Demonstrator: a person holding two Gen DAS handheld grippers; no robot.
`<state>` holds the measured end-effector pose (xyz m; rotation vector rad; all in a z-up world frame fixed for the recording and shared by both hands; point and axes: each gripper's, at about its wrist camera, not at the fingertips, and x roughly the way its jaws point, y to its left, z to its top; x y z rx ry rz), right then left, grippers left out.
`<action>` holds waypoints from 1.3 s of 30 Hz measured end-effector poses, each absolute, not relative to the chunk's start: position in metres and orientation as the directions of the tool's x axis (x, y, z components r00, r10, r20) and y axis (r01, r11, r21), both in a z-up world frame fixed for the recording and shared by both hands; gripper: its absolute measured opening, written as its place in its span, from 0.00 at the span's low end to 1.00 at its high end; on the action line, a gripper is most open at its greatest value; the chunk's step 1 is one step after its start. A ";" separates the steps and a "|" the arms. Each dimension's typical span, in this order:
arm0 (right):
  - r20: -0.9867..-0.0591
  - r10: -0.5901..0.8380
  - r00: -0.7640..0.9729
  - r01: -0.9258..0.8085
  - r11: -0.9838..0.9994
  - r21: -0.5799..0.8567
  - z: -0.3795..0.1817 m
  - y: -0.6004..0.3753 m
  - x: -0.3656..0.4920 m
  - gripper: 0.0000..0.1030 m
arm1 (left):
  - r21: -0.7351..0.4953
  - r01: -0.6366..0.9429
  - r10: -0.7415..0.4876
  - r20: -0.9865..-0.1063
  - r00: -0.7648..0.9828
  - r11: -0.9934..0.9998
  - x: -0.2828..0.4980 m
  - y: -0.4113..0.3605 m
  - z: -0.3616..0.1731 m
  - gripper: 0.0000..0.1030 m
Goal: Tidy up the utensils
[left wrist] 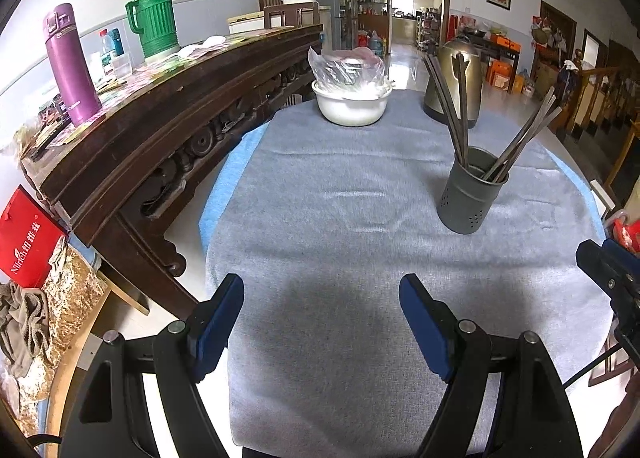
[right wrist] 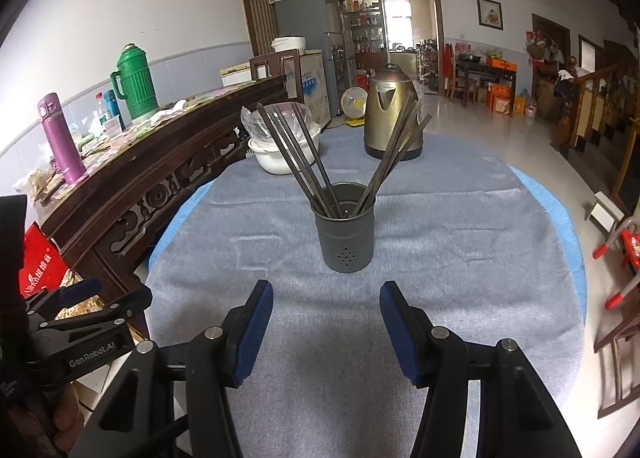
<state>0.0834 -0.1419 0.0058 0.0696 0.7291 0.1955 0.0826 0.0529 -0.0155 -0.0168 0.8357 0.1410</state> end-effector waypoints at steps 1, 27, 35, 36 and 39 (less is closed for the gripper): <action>-0.652 0.198 0.732 -0.151 0.980 0.129 0.008 -0.141 0.082 0.58 | 0.039 -0.131 0.117 -0.737 0.665 0.991 0.081 0.054 -0.014 0.78; -0.609 0.200 0.767 -0.152 0.980 0.130 0.031 -0.130 0.091 0.58 | 0.045 -0.126 0.122 -0.693 0.710 0.991 0.080 0.063 0.012 0.79; -0.612 0.194 0.767 -0.137 0.981 0.140 0.027 -0.141 0.098 0.58 | 0.052 -0.116 0.120 -0.691 0.713 0.992 0.084 0.056 0.018 0.80; -0.612 0.195 0.766 -0.136 0.980 0.143 0.026 -0.142 0.098 0.58 | 0.055 -0.116 0.122 -0.690 0.713 0.992 0.085 0.055 0.018 0.80; -0.613 0.197 0.765 -0.134 0.980 0.147 0.025 -0.144 0.100 0.58 | 0.061 -0.115 0.125 -0.688 0.715 0.991 0.086 0.052 0.021 0.80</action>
